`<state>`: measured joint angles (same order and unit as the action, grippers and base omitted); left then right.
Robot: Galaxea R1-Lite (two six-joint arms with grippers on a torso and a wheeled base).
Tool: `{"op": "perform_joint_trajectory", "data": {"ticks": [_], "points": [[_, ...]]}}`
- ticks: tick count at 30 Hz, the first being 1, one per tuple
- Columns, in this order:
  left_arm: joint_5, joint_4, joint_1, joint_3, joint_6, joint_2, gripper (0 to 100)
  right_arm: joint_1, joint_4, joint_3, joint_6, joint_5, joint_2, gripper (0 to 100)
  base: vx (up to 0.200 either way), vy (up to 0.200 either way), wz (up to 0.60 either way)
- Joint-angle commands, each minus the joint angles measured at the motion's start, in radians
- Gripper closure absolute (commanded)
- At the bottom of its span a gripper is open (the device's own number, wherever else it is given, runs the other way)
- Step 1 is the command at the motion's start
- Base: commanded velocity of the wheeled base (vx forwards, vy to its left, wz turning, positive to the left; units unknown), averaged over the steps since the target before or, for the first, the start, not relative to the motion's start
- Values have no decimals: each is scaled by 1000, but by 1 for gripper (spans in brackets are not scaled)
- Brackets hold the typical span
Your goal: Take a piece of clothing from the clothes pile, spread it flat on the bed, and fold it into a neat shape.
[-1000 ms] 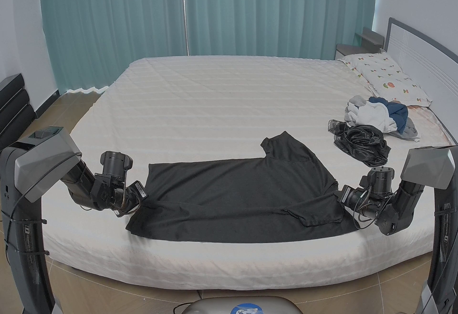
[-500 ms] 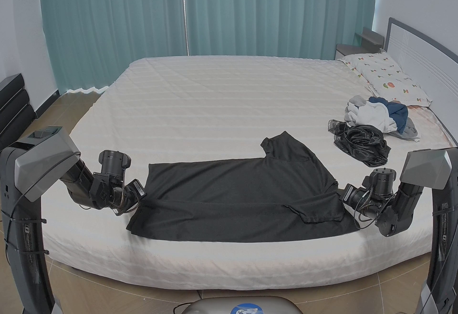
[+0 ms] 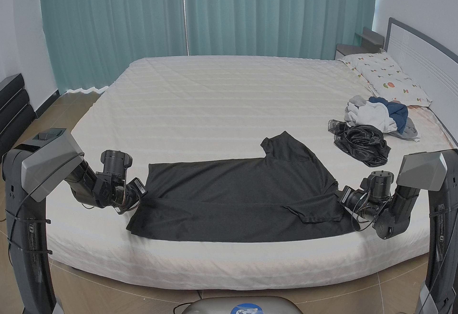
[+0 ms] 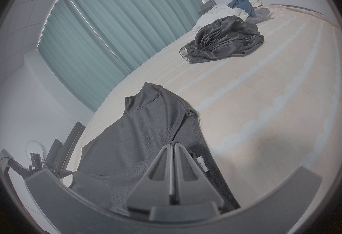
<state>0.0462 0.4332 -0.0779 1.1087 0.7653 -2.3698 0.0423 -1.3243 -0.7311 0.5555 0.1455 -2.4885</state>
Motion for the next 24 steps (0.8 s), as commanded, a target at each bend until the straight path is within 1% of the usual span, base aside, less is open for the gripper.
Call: {"op": "perform_joint_trajectory", "data": {"ticks": [1,2,8,9,14,15,18,20,21,22,23,24], "points": [[0,-1,-3,6,2,-12,0,5,0,1,0,0,-15,100,0,0,0],[0,-1,-5,6,2,-12,0,10,-3,1,0,-1,-24,0,0,0,0],[0,1,-6,6,3,-11,0,17,-16,1,0,-4,-16,0,0,0,0],[0,-1,0,-7,5,-2,0,11,-9,5,-2,-7,23,0,0,0,0],[-5,-1,13,-52,5,52,0,-9,3,30,0,-6,103,0,0,0,0],[-15,1,26,-69,5,84,0,-13,2,64,1,-4,135,0,0,0,0],[-11,-1,26,-69,5,86,0,-16,-1,104,4,0,161,0,0,0,0],[3,1,26,-64,8,84,0,-15,-15,131,69,3,168,0,0,0,0],[3,1,26,-64,8,84,0,-15,-15,131,69,3,168,0,0,0,0],[3,1,26,-64,40,89,0,-12,-13,131,129,5,166,0,0,0,0],[-11,1,27,-67,68,93,0,-12,-12,130,152,5,160,0,0,0,0],[-15,-1,30,-64,81,95,0,-12,-12,128,155,5,155,0,0,0,0]]}}
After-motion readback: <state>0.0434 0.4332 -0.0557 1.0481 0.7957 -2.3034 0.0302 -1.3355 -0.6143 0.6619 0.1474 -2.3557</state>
